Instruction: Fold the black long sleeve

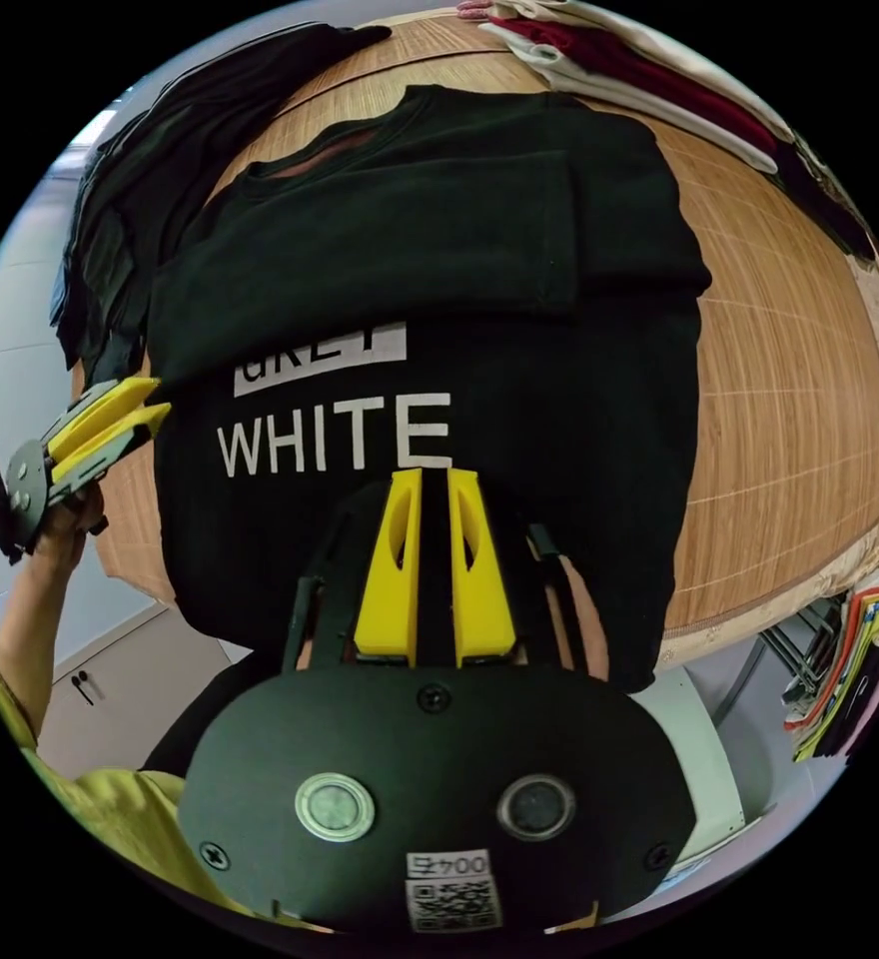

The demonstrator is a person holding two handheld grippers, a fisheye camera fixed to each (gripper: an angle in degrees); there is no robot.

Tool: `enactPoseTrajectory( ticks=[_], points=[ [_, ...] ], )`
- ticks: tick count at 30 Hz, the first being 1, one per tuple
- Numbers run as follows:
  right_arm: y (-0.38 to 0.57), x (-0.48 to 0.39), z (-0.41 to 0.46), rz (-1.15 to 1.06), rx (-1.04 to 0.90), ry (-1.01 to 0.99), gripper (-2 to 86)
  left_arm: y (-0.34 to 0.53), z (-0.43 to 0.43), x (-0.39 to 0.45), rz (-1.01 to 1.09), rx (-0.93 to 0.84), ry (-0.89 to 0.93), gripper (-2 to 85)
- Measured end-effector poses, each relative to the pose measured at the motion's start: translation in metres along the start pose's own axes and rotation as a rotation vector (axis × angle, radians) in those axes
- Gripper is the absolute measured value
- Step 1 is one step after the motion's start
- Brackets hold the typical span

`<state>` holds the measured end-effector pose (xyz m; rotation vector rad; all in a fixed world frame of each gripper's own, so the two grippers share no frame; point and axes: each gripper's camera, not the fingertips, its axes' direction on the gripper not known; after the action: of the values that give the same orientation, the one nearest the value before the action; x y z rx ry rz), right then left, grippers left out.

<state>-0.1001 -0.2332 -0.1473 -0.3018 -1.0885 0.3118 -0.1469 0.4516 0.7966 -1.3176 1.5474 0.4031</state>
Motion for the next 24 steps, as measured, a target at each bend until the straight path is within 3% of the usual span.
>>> enactPoseTrajectory(
  ticks=[8, 11, 16, 24],
  points=[
    [0.023, 0.041, -0.011, 0.055, 0.073, -0.135, 2.5, -0.144, 0.012, 0.060, 0.023, 0.038, 0.116, 9.8],
    [0.039, 0.077, -0.041, 0.152, 0.241, -0.188, 2.8, -0.179, 0.019, 0.078, 0.041, 0.052, 0.199, 11.5],
    [0.024, 0.165, -0.051, 0.275, 0.272, -0.550, 10.9, -0.178, 0.029, 0.104, 0.236, 0.055, 0.146, 13.8],
    [-0.005, 0.169, -0.032, 0.226, 0.147, -0.487, 7.8, -0.150, 0.040, 0.126, 0.400, 0.050, 0.022, 16.7]
  ],
)
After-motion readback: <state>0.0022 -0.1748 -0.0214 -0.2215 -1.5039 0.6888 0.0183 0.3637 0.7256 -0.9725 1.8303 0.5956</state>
